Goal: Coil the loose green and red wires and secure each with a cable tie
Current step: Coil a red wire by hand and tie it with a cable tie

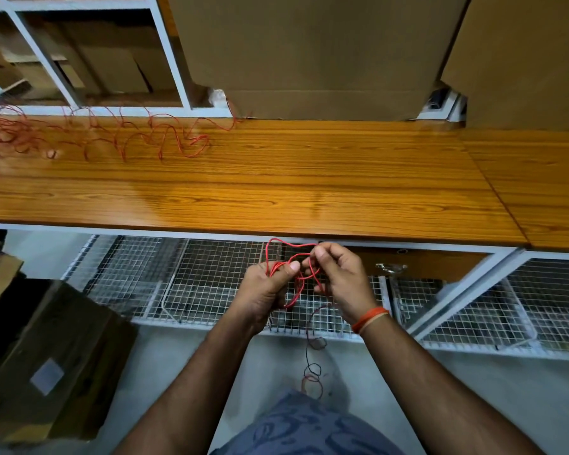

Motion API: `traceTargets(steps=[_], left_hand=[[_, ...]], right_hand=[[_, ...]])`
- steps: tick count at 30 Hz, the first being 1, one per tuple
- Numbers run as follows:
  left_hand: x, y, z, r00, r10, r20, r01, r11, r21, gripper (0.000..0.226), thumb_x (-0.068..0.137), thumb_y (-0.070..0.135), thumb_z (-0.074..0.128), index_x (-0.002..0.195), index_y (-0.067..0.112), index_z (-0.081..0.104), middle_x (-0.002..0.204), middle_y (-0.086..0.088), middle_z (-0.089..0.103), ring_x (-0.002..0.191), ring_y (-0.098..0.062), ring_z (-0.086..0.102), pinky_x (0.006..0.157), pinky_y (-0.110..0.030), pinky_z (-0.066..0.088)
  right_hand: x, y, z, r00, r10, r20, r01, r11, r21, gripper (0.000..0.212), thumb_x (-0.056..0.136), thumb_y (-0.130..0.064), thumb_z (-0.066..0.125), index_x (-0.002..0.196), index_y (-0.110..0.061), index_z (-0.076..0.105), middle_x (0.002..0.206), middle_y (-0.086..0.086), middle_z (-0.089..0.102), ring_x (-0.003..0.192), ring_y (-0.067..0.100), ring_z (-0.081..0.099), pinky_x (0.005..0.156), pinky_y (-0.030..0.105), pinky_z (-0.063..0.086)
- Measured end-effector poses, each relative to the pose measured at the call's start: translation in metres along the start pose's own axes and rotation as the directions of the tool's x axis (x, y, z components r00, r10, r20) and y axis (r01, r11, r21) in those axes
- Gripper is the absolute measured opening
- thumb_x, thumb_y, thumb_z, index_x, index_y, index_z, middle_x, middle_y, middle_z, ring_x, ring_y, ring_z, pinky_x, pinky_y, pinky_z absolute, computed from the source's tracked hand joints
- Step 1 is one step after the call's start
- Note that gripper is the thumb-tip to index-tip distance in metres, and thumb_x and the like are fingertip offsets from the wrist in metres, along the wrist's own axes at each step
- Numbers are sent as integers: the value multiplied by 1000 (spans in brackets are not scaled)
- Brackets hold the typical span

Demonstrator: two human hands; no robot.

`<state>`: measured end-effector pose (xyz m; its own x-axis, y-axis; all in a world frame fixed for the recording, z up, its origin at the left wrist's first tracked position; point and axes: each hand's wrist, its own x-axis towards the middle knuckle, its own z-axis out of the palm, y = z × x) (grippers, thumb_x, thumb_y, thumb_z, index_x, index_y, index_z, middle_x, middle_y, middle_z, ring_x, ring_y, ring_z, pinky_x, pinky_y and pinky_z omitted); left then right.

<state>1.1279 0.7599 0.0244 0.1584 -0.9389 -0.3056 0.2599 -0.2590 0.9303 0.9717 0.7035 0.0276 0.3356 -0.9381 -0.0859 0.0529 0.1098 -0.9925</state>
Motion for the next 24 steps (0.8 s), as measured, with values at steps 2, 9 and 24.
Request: traceTargets(steps=[2, 9, 24], left_hand=[[-2, 1, 1, 1000, 18, -13, -17, 999, 36, 22, 95, 23, 71, 82, 10, 59, 57, -2, 32, 48, -13, 26, 44, -19, 32], [3, 0, -1, 990, 87, -111, -61, 973, 222, 27, 97, 21, 69, 74, 14, 59, 56, 4, 53, 50, -11, 50, 51, -27, 43], [-8, 6, -11, 994, 84, -74, -59, 954, 294, 38, 86, 32, 82, 67, 16, 54, 57, 1, 49, 48, -12, 41, 48, -23, 37]], right_hand=[[-3, -4, 2, 995, 95, -8, -93, 983, 158, 22, 109, -27, 47, 94, -16, 59, 88, 4, 70, 78, 13, 67, 54, 26, 50], [-8, -10, 9, 972, 229, -47, -200, 919, 341, 27, 111, -27, 38, 92, -17, 53, 88, 7, 70, 77, 16, 68, 55, 31, 54], [-6, -2, 3, 979, 171, -115, -164, 984, 64, 19, 103, -16, 58, 99, -15, 76, 105, 3, 76, 101, 18, 65, 77, 33, 50]])
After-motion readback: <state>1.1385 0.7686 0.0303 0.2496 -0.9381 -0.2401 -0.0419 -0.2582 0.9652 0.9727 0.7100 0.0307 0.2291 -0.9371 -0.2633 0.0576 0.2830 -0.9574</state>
